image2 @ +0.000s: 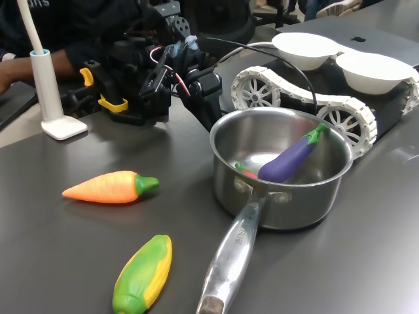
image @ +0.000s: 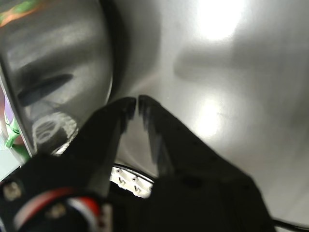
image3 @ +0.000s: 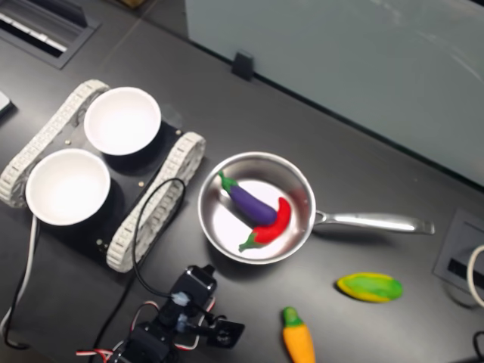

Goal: Pick up the brinjal and place them in the pan

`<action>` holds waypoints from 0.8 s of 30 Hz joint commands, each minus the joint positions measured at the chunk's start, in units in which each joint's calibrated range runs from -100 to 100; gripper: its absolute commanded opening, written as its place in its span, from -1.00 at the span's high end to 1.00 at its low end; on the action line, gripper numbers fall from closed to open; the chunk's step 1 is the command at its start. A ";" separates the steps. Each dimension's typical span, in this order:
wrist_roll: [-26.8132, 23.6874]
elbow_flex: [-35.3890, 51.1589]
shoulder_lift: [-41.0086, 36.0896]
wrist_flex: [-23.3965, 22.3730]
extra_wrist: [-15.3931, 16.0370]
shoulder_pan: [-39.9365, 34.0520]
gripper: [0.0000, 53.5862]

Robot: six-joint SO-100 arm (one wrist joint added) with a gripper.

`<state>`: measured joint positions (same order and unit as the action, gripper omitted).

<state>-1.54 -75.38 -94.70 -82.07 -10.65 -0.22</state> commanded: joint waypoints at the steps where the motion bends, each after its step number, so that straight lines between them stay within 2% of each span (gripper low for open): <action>1: -0.44 1.19 -0.75 0.57 -0.78 0.68 0.99; 24: -0.34 1.28 -0.75 0.49 -0.78 0.68 0.99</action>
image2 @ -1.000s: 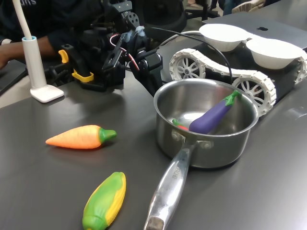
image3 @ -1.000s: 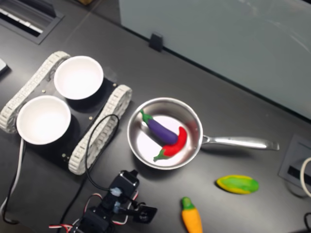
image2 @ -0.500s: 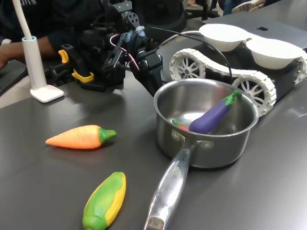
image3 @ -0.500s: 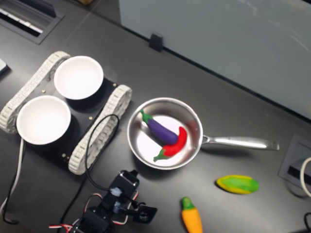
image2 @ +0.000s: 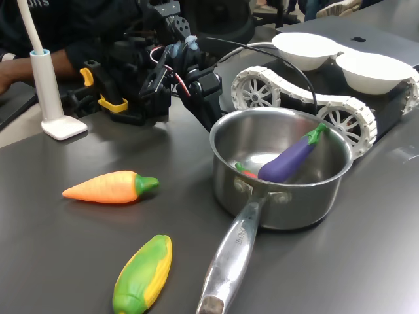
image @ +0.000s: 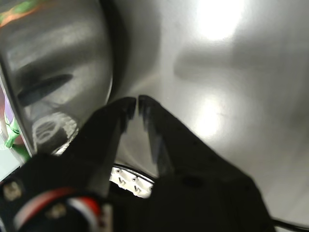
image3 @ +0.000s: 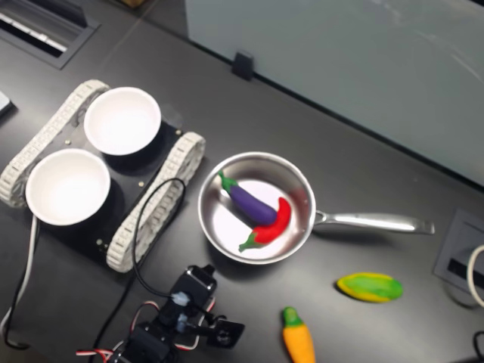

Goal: Pick up the brinjal and place them in the pan

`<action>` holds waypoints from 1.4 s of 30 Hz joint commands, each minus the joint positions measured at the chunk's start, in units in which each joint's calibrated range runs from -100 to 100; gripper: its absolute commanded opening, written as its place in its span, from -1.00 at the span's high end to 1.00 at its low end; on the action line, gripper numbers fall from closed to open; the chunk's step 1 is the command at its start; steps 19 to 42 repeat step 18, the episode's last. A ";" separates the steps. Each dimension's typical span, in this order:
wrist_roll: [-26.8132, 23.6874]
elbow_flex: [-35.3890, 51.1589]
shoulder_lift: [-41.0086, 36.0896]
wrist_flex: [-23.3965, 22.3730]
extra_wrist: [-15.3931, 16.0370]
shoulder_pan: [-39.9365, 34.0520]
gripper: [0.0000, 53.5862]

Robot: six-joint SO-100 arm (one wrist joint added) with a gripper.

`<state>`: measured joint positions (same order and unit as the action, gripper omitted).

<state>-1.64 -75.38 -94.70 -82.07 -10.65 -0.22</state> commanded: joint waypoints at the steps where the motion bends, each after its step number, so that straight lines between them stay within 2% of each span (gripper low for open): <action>1: -0.29 1.28 -0.75 0.49 -0.78 0.68 0.99; 6: -1.03 1.28 -0.75 0.40 -0.78 1.83 0.92; 7: -1.07 1.28 -0.75 0.40 -0.78 1.83 0.88; 8: -0.93 1.28 -0.75 0.40 -0.78 1.83 0.74; 9: -0.83 1.28 -0.75 0.40 -0.78 1.60 0.71; 13: -0.49 1.28 -0.75 0.40 -0.78 1.02 0.99; 42: -0.54 1.28 -0.75 0.40 -0.78 1.02 0.99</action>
